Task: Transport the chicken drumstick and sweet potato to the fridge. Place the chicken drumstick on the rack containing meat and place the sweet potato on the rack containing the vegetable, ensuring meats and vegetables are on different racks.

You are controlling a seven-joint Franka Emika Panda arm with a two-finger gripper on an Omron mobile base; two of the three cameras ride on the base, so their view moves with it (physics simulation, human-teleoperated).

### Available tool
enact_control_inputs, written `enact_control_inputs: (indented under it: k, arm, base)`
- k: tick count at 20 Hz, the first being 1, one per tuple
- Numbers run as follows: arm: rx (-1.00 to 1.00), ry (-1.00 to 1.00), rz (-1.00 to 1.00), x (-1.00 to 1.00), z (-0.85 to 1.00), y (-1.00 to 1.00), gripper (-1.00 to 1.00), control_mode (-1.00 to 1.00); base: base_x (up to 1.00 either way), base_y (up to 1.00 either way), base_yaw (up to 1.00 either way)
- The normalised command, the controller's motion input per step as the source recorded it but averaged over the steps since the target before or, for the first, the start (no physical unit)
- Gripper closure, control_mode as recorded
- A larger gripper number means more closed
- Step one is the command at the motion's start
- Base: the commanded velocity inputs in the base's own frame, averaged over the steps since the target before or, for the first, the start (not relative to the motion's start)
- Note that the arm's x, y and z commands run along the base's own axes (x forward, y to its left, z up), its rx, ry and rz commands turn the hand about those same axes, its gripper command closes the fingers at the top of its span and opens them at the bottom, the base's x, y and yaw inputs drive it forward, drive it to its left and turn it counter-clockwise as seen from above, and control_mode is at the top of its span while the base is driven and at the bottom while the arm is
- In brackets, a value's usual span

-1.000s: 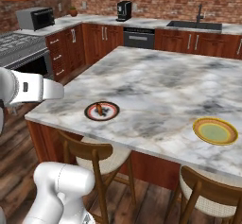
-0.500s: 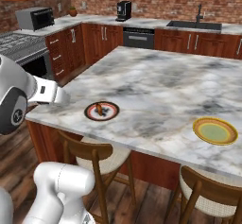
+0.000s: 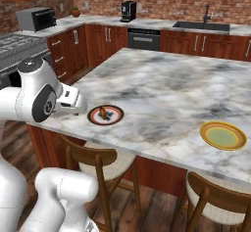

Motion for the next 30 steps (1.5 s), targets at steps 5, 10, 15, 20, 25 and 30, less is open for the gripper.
enact_control_inputs:
  k: [5, 10, 15, 20, 25, 30]
  arm:
    - [0.00, 0.20, -0.01, 0.84, -0.59, 0.04, -1.00, -1.00]
    - [0.00, 0.05, 0.00, 0.66, -0.45, 0.01, -1.00, -1.00]
    - [0.00, 0.02, 0.00, 0.68, -0.40, 0.00, -1.00, -1.00]
    - [0.00, 0.00, 0.00, 0.59, -0.33, 0.00, -1.00, -1.00]
    - [0.00, 0.00, 0.00, 0.54, -0.33, 0.00, -1.00, -1.00]
    - [0.00, 0.00, 0.00, 0.51, -0.36, 0.01, -1.00, -1.00]
  base:
    - [0.00, 0.00, 0.00]
    - [0.00, 0.00, 0.00]
    - [0.00, 0.00, 0.00]
    - [0.00, 0.00, 0.00]
    - [0.00, 0.00, 0.00]
    - [0.00, 0.00, 0.00]
